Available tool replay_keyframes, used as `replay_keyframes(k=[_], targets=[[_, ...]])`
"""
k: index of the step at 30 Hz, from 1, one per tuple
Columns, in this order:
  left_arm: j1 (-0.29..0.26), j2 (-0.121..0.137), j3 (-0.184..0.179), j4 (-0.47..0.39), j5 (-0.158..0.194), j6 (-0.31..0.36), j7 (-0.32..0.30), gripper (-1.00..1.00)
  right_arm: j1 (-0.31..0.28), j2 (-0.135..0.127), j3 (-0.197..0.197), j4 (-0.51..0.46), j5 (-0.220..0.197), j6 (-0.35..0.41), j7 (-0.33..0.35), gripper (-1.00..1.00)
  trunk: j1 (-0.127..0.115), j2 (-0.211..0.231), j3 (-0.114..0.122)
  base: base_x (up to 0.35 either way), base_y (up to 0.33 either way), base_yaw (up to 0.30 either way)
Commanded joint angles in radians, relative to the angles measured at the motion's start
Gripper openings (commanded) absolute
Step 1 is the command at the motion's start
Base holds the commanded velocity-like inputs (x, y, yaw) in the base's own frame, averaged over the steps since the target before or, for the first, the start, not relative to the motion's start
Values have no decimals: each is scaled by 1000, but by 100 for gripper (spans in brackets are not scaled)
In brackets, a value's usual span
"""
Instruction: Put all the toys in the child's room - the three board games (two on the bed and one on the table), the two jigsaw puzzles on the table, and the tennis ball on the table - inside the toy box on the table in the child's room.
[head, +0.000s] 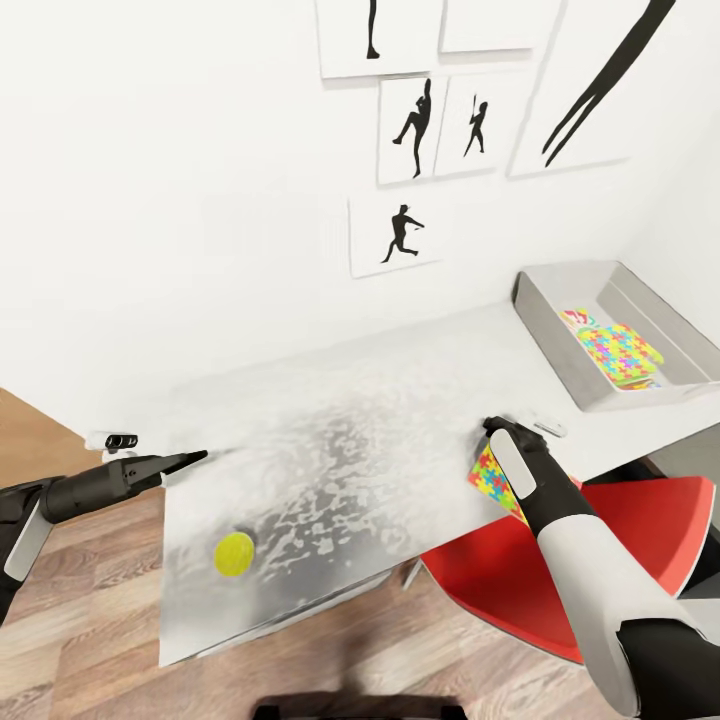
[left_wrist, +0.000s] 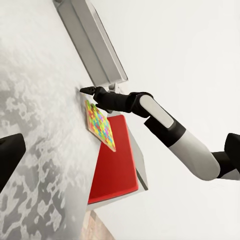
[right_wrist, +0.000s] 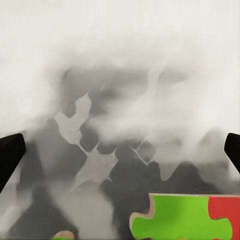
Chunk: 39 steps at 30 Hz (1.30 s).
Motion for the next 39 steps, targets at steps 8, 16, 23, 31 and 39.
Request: replay_keyframes(k=[8, 16, 23, 31, 39], targets=[[-1, 0, 0, 0, 0, 11, -4, 100, -1, -1, 4, -3, -7, 5, -8, 100, 1, -2, 0, 0, 5, -4], [-1, 0, 0, 0, 0, 11, -4, 100, -1, 0, 1, -10, -7, 5, -8, 100, 1, -2, 10, 0, 0, -96], [0, 0, 0, 0, 0, 11, -4, 100, -2, 0, 0, -50, -7, 11, -12, 100, 1, -2, 21, 0, 0, -126], [0, 1, 0, 0, 0, 11, -4, 100, -2, -1, -1, -94, -8, 60, -13, 100, 1, -2, 33, -2, 0, -128], [0, 2, 0, 0, 0, 11, -4, 100, -2, -3, -5, -93, -10, 74, -11, 100, 1, -2, 44, -33, 0, -121]])
